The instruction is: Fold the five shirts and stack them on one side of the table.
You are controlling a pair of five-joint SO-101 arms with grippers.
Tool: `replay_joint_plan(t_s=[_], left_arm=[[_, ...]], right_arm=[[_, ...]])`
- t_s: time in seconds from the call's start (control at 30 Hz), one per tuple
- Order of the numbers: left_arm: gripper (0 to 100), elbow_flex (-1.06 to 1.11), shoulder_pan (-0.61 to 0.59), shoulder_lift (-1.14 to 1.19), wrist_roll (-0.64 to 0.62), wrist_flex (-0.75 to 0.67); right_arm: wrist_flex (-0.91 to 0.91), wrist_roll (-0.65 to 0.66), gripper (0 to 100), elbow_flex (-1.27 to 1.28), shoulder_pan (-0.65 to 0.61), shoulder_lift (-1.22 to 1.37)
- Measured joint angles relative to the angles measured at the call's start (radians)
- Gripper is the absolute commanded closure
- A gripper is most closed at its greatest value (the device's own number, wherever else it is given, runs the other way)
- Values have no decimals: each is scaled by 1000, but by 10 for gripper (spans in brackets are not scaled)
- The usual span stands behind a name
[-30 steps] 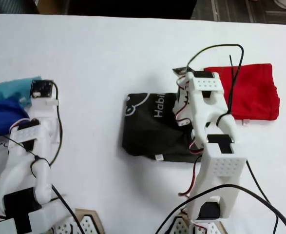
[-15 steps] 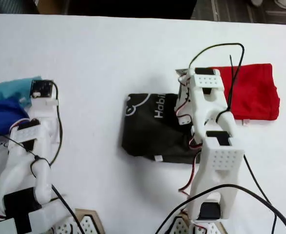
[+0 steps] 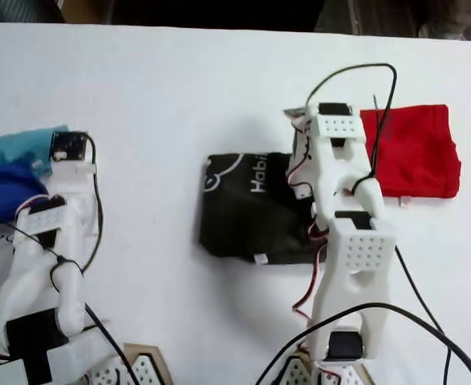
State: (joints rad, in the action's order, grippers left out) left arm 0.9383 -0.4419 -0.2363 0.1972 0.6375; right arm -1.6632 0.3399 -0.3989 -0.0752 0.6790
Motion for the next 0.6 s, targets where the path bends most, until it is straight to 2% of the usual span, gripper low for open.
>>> replay_joint_plan(t_s=[0.3, 0.6], left_arm=[[974, 0, 0, 0, 0, 0], [974, 15, 0, 2, 0, 0]], right_arm=[[0, 120, 978, 0, 40, -313], [106, 273, 978, -29, 233, -388]])
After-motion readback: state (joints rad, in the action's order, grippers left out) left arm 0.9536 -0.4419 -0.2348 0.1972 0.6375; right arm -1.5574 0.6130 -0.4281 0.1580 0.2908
